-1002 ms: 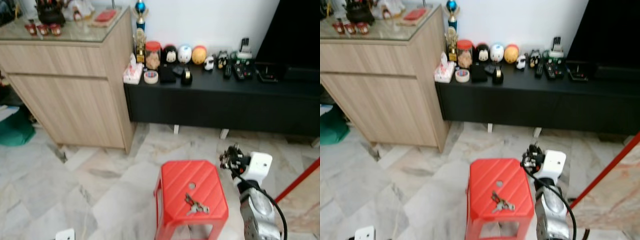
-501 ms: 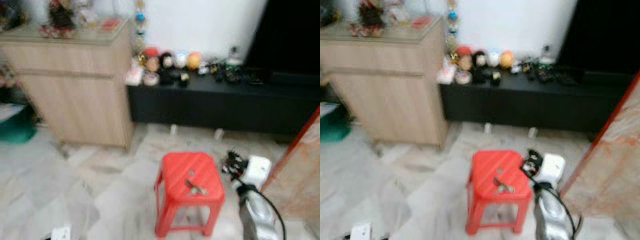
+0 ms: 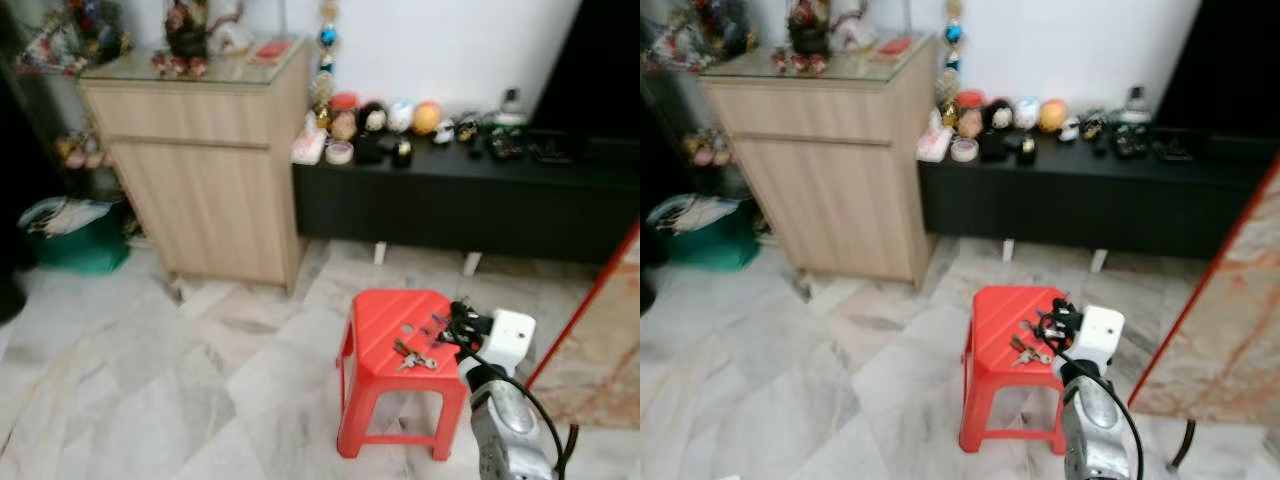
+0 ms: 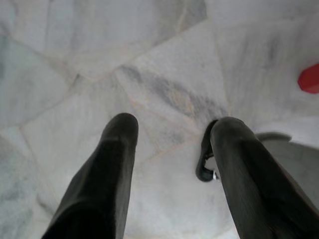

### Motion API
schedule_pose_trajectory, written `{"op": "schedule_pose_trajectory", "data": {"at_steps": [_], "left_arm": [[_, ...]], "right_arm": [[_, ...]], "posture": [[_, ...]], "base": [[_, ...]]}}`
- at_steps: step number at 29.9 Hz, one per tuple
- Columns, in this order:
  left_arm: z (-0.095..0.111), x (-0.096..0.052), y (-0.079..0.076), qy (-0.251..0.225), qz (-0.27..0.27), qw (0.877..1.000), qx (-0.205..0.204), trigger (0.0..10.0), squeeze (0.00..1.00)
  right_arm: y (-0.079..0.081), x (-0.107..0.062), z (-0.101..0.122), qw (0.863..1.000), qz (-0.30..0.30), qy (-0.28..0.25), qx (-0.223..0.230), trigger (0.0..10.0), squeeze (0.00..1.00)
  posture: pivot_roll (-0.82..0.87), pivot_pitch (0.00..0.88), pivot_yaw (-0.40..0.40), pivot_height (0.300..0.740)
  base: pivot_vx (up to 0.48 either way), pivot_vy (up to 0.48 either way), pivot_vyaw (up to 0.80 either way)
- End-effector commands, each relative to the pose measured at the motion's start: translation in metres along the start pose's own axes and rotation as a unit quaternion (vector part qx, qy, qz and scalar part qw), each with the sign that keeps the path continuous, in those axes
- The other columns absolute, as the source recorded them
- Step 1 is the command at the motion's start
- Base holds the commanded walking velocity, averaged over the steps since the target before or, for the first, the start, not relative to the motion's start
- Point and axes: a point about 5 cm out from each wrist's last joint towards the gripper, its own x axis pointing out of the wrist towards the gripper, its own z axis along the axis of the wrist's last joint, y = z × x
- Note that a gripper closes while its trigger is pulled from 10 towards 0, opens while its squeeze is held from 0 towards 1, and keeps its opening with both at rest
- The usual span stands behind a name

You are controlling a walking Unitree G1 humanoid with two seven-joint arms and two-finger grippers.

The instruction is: Hang keys on a hook

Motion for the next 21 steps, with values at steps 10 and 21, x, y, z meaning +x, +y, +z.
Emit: {"op": "schedule_pose_trajectory", "data": {"at_steps": [10,21], "left_arm": [[-0.001,0.0,-0.005,0.005,-0.002,1.0,-0.009,10.0,0.0],[0.002,0.001,-0.009,-0.002,-0.005,1.0,-0.011,10.0,0.0]], "right_arm": [[-0.01,0.002,0.004,0.999,-0.035,-0.002,0.021,10.0,0.0],[-0.014,0.003,0.005,0.998,-0.048,-0.001,0.031,10.0,0.0]], "posture": [[0.03,0.0,-0.023,0.74],[0.03,0.0,-0.023,0.74]], "base": [[0.0,-0.48,0.0],[0.0,-0.48,0.0]]}}
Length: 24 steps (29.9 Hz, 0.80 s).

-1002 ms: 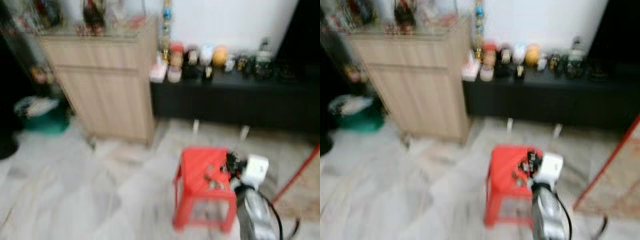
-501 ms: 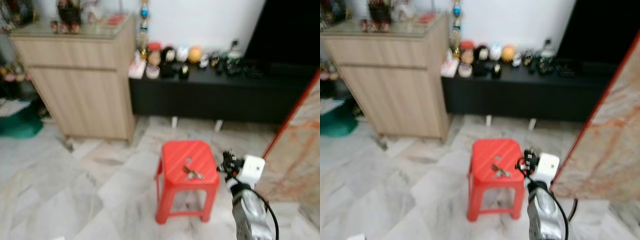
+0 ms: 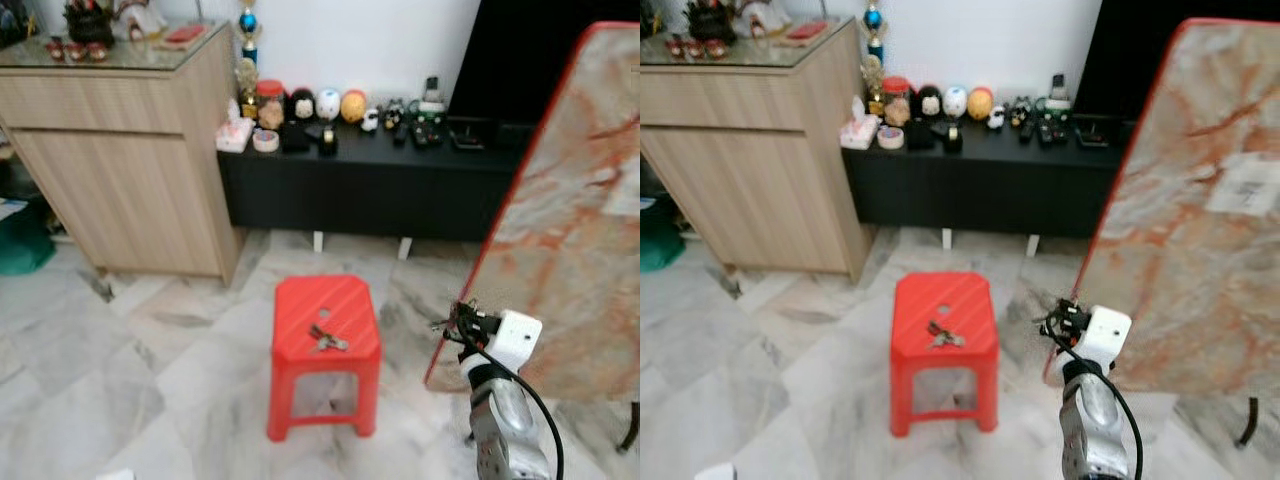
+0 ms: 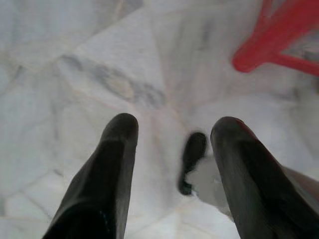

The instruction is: Hang keys on a hook

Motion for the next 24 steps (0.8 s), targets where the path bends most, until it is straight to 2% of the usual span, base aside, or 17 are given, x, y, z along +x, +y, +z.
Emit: {"op": "schedule_pose_trajectory", "data": {"at_steps": [1,10,24], "left_arm": [[-0.0046,-0.0011,-0.0002,0.008,0.0,1.0,0.002,10.0,0.0],[-0.0041,-0.0011,-0.0003,0.006,0.001,1.0,0.0,10.0,0.0],[-0.0023,-0.0006,-0.0003,0.002,0.007,1.0,-0.008,10.0,0.0]], "right_arm": [[-0.003,0.0023,0.0054,1.0,-0.008,-0.008,0.005,10.0,0.0],[-0.0015,0.0024,0.0056,1.0,-0.006,-0.007,0.004,10.0,0.0],[0.0,0.0071,0.0108,1.0,-0.007,-0.015,0.003,10.0,0.0]], "posture": [[0.03,0.0,-0.023,0.74],[0.03,0.0,-0.026,0.74],[0.04,0.0,-0.029,0.74]], "base": [[0.0,-0.48,0.0],[0.0,-0.441,0.0],[0.0,0.0,0.0]]}}
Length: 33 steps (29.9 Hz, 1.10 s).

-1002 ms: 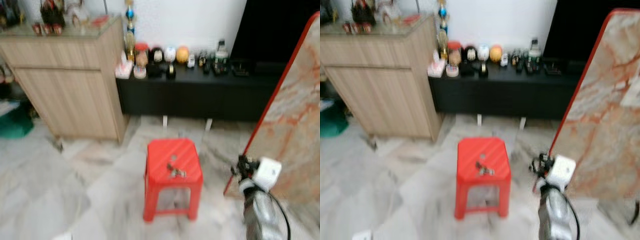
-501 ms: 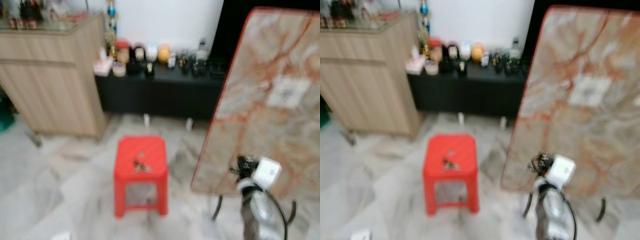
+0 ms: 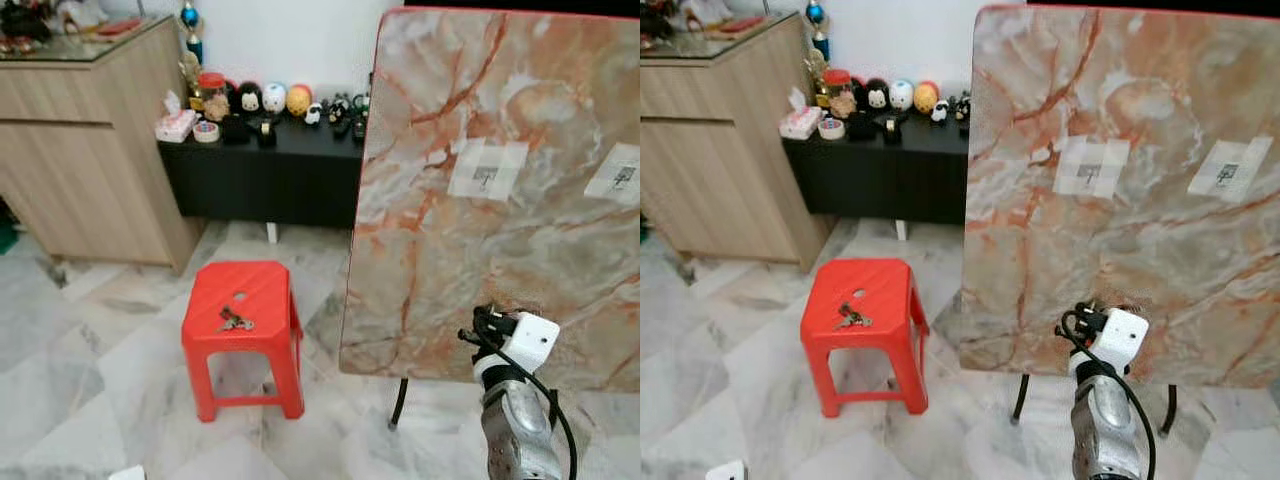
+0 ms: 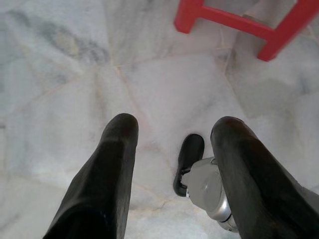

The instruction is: Hang keys on a hook

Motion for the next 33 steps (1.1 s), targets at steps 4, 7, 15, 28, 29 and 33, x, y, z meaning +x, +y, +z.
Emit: {"op": "schedule_pose_trajectory", "data": {"at_steps": [4,7,15,28,29,33], "left_arm": [[-0.001,0.0,0.003,0.0,0.008,1.0,-0.002,10.0,0.0],[0.002,0.0,0.002,-0.007,0.007,1.0,-0.006,10.0,0.0],[0.004,0.001,0.001,-0.012,0.006,1.0,-0.006,10.0,0.0],[0.007,0.001,-0.001,-0.021,0.005,1.0,-0.007,10.0,0.0],[0.007,0.001,-0.001,-0.021,0.005,1.0,-0.007,10.0,0.0],[0.005,0.001,-0.002,-0.017,0.003,1.0,-0.003,10.0,0.0]], "right_arm": [[0.005,0.006,0.008,1.0,-0.002,-0.016,-0.002,10.0,0.0],[-0.004,0.01,0.016,0.998,-0.05,-0.035,-0.016,10.0,0.0],[-0.021,0.017,0.044,0.98,-0.157,-0.093,-0.08,10.0,0.0],[0.017,0.026,0.022,0.998,-0.02,-0.026,-0.057,10.0,0.0],[0.021,0.023,0.018,0.998,0.006,-0.019,-0.057,10.0,0.0],[0.029,0.013,0.01,0.996,0.052,-0.015,-0.07,10.0,0.0]], "posture": [[0.04,0.0,-0.028,0.74],[0.04,0.0,-0.026,0.74],[0.03,0.0,-0.022,0.74],[0.03,0.0,-0.028,0.74],[0.03,0.0,-0.027,0.74],[0.02,0.0,-0.024,0.74]], "base": [[0.0,0.0,0.0],[0.0,0.0,0.0],[0.0,0.0,0.0],[0.0,0.0,0.0],[0.0,0.0,0.0],[0.0,0.0,0.0]]}}
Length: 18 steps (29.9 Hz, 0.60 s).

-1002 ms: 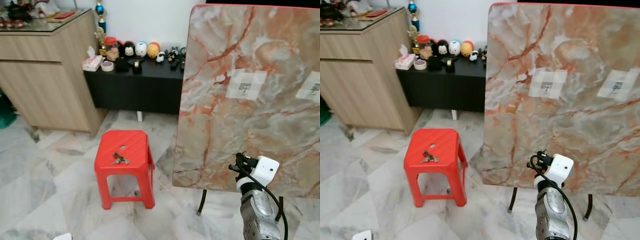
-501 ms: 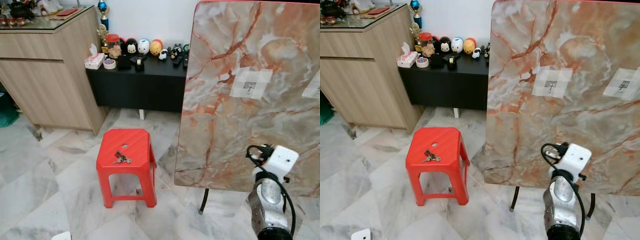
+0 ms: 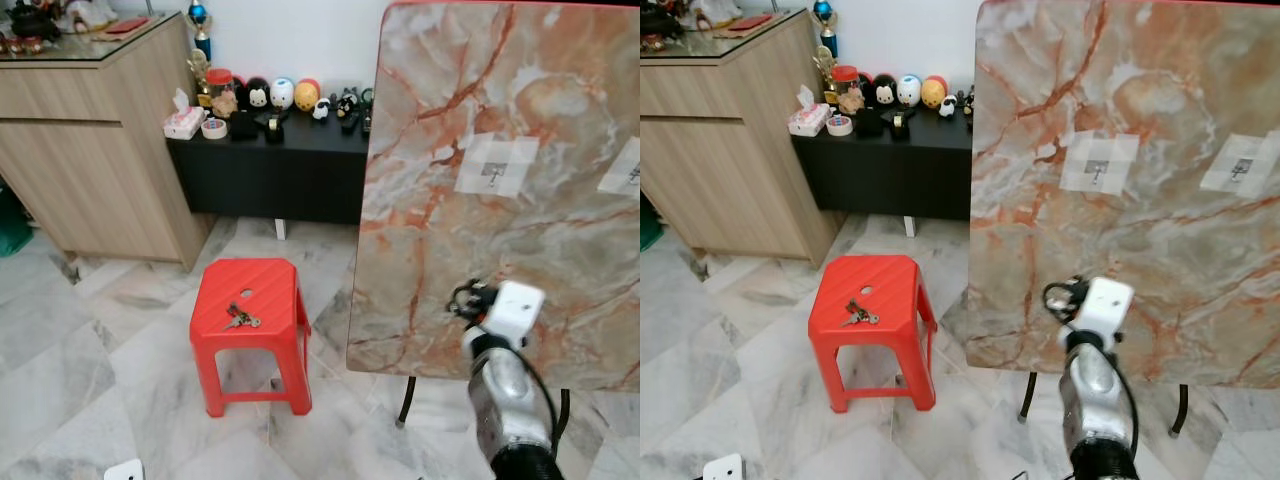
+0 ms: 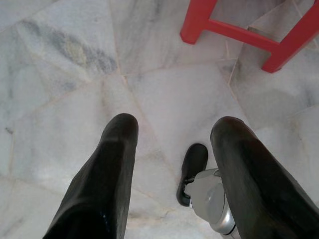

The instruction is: Hang keys on a hook

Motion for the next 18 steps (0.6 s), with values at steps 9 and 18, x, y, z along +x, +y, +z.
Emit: {"op": "schedule_pose_trajectory", "data": {"at_steps": [9,18], "left_arm": [[-0.004,-0.001,0.0,0.006,-0.001,1.0,0.0,10.0,0.0],[-0.006,-0.002,0.003,0.008,0.0,1.0,-0.001,10.0,0.0]], "right_arm": [[-0.008,0.001,0.01,1.0,-0.003,-0.011,-0.003,10.0,0.0],[-0.025,-0.036,0.0,0.996,0.012,-0.037,-0.074,10.0,0.0]], "posture": [[0.03,0.0,-0.033,0.74],[0.02,0.0,-0.031,0.74]], "base": [[0.0,0.0,0.0],[0.0,0.0,0.0]]}}
